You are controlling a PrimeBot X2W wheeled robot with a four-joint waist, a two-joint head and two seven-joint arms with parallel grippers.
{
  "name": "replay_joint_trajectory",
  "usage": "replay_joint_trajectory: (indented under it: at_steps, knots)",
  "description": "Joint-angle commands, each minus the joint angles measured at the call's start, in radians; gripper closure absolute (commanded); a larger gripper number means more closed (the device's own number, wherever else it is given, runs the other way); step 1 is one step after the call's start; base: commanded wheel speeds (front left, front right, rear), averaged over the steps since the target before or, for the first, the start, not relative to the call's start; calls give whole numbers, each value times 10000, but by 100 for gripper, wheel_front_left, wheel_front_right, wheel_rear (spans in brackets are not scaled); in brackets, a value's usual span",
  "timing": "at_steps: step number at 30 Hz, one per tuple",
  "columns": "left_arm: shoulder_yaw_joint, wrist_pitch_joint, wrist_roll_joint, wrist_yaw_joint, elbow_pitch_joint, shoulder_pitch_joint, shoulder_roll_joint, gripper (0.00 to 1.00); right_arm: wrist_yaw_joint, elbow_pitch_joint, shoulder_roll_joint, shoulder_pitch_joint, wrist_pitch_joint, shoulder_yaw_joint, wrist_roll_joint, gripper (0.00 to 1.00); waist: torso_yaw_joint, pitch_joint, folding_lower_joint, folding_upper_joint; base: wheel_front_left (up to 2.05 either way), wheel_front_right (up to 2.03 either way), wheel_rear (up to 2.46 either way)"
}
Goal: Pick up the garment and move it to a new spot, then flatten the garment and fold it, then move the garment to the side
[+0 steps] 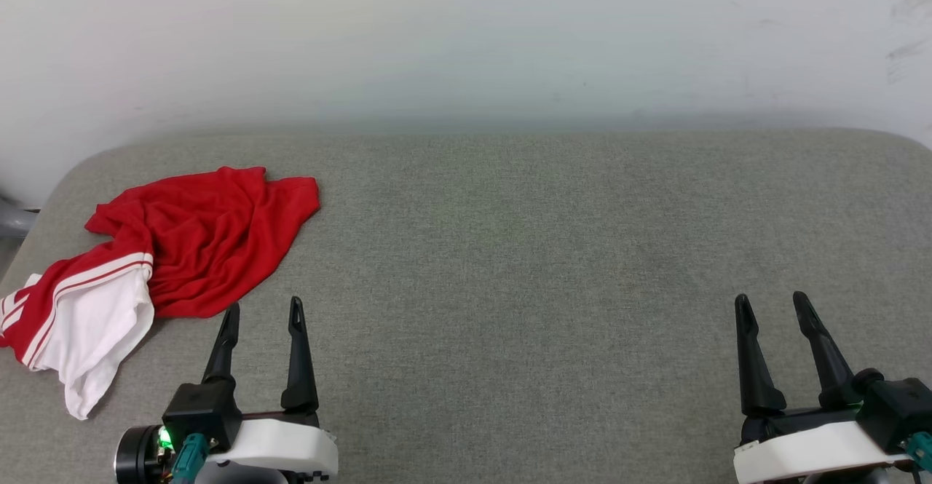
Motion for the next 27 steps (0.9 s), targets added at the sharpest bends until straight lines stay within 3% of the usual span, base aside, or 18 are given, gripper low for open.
replay_joint_trajectory:
  at_steps: [1,27]
  knots:
    - [11,-28,-46,-34,36,49,-11,0,-7,31,13,21,-23,-4,79,0,8,-4,0,0,0,0,0]
    - [79,-28,-309,-129,282,-34,-10,0,-7,171,13,77,-23,73,229,0,260,5,0,0,0,0,0]
